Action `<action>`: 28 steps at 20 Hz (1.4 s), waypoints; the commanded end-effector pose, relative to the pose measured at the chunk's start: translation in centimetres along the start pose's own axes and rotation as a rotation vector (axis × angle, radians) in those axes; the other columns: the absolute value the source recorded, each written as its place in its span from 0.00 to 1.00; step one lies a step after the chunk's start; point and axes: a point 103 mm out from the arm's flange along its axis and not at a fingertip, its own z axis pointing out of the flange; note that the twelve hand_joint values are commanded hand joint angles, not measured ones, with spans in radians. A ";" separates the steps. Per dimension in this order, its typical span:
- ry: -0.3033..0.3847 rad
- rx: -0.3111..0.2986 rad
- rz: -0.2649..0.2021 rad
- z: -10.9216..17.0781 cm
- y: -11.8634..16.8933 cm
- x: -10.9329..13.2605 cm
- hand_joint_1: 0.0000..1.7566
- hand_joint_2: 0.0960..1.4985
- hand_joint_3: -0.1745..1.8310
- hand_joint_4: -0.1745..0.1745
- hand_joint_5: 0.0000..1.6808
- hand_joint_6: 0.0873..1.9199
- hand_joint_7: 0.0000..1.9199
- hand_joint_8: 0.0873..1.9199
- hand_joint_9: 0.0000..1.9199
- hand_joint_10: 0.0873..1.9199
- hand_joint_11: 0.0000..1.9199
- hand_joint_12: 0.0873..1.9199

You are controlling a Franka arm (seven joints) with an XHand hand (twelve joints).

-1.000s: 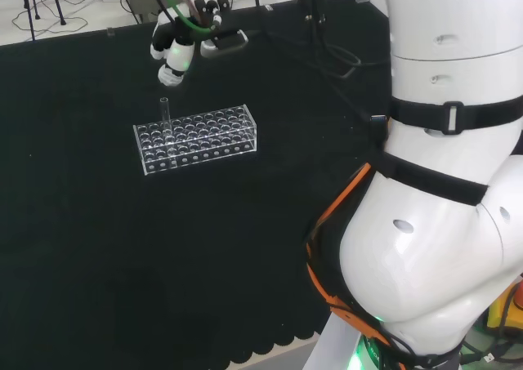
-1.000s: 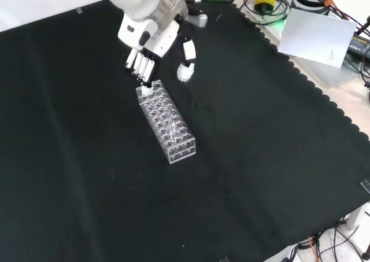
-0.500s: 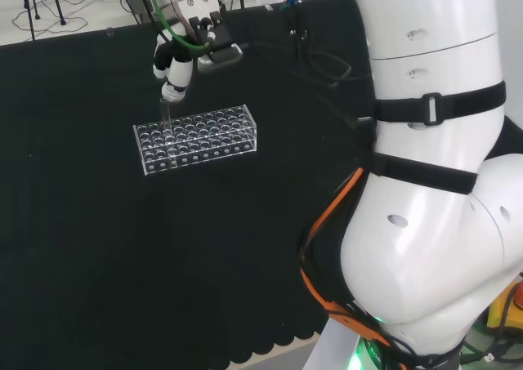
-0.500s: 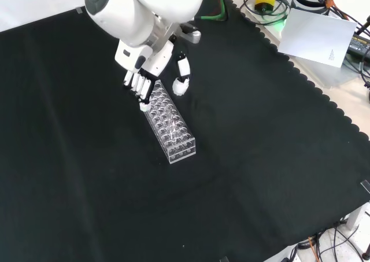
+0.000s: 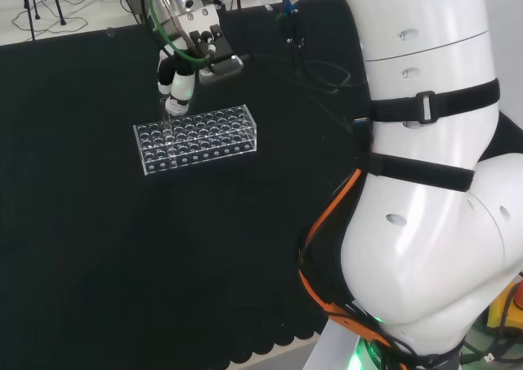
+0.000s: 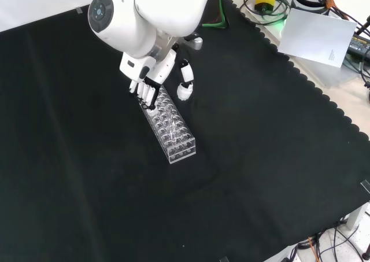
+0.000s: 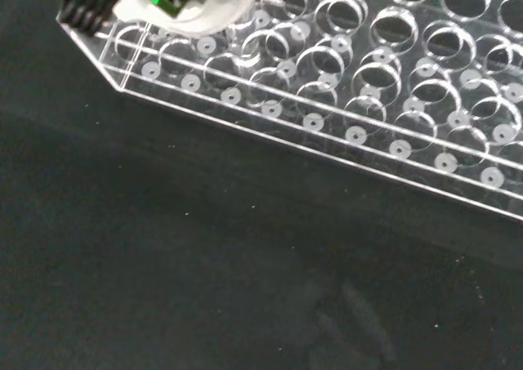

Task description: Pick up the test tube.

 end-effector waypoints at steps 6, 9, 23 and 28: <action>-0.003 0.012 -0.024 0.3 1.2 1.5 0.54 0.39 0.43 0.06 0.25 0.38 0.33 0.46 0.26 0.46 0.11 0.76; -0.017 0.021 -0.025 0.2 1.7 1.8 0.54 0.39 0.43 0.04 0.26 0.39 0.34 0.46 0.27 0.46 0.12 0.76; 0.014 -0.007 0.022 0.1 2.8 1.6 0.60 0.36 0.47 0.00 0.40 0.46 0.51 0.43 0.44 0.39 0.24 0.72; 0.051 -0.016 0.034 -0.3 3.1 1.6 0.60 0.35 0.47 0.00 0.43 0.46 0.55 0.43 0.49 0.38 0.26 0.71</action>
